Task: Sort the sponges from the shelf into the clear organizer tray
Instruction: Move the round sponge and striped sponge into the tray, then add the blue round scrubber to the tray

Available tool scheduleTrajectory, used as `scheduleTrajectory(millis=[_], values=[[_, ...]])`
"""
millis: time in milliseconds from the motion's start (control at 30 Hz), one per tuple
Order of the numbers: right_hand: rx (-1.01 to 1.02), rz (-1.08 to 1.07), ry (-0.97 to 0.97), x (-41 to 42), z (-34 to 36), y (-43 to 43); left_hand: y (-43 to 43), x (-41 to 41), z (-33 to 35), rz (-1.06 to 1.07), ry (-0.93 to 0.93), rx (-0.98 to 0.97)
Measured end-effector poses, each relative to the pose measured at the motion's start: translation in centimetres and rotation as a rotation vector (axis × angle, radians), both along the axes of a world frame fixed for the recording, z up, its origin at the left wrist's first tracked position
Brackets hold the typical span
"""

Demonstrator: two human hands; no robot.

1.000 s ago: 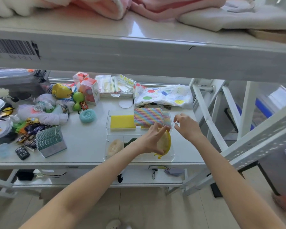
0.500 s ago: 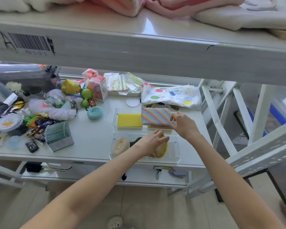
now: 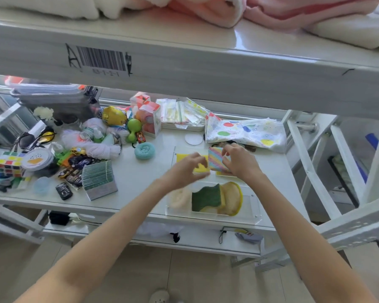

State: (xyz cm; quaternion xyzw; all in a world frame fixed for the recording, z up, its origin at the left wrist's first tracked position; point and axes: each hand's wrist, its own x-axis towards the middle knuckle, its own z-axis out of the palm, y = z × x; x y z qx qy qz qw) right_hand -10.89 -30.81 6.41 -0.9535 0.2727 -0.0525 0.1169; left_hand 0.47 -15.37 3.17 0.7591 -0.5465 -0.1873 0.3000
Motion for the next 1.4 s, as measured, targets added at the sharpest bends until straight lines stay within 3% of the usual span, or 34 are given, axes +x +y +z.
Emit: scheduleTrajectory(millis=[100,233,500,667,767,900,1067,1400], values=[[0.012,0.025,-0.007,1.5,-0.2,1.2,1.7,5.6,-1.3,0.218,-0.114,0.095],[0.037,0.061,-0.019,3.7,-0.9,3.0,2.8,10.6,-3.6,0.335,-0.213,0.293],[0.035,0.115,0.022,9.3,-2.6,6.8,3.1,16.3,-6.5,0.359,-0.392,0.527],[0.060,0.105,0.005,10.9,-3.4,7.7,3.9,19.1,-8.4,0.300,-0.287,0.581],[0.078,0.085,0.006,10.8,-3.6,7.6,3.9,19.5,-9.1,0.304,-0.193,0.549],[0.083,0.055,0.024,10.1,-3.8,7.1,2.8,19.2,-8.6,0.345,-0.200,0.519],[0.089,0.033,0.030,8.9,-3.3,6.0,1.5,17.3,-5.4,0.397,-0.180,0.322],[0.091,-0.002,0.006,3.2,-1.4,1.8,-1.7,5.0,1.0,0.099,-0.113,0.172]])
